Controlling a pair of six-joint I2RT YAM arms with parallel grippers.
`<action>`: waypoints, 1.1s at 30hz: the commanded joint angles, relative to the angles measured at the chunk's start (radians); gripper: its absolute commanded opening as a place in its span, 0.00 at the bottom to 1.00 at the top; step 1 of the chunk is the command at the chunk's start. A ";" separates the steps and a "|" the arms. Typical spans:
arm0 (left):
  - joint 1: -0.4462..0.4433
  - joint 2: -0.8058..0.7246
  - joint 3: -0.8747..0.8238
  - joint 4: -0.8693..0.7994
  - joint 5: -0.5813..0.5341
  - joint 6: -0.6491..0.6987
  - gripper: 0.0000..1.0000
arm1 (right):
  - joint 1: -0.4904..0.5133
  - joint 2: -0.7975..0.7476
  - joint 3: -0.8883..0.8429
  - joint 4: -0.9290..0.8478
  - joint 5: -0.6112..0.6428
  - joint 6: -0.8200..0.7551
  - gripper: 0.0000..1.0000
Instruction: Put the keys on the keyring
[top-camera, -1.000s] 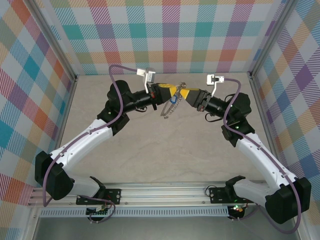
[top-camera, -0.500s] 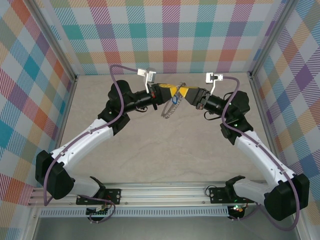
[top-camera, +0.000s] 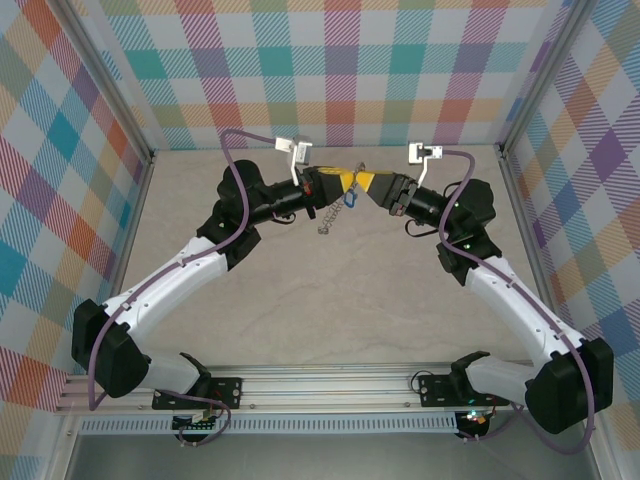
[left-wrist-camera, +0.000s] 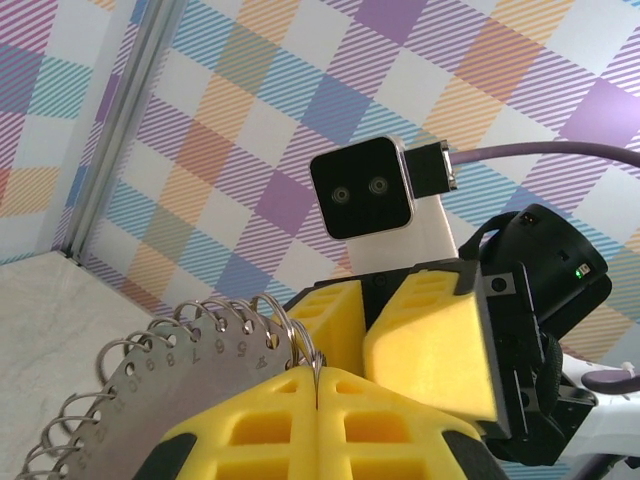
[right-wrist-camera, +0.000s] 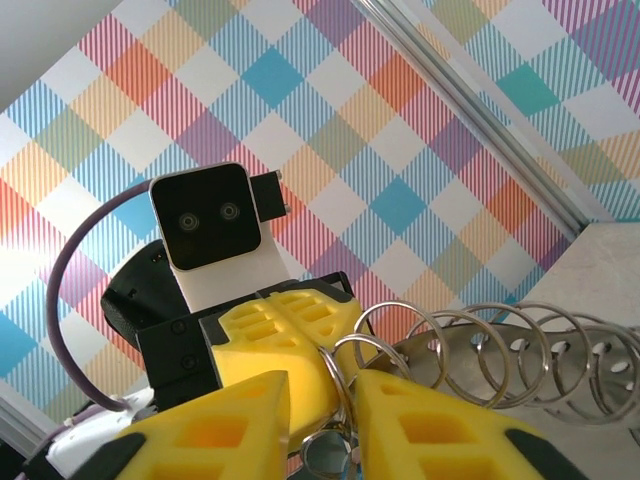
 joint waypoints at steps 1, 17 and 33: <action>-0.021 -0.012 0.002 0.077 -0.004 -0.001 0.00 | 0.003 -0.004 -0.004 0.072 -0.016 0.012 0.21; -0.025 0.004 -0.006 0.086 -0.003 -0.011 0.00 | 0.012 0.032 0.025 0.105 -0.058 0.026 0.10; -0.002 -0.071 0.031 -0.176 -0.130 0.155 0.37 | -0.019 0.031 0.223 -0.526 -0.099 -0.421 0.00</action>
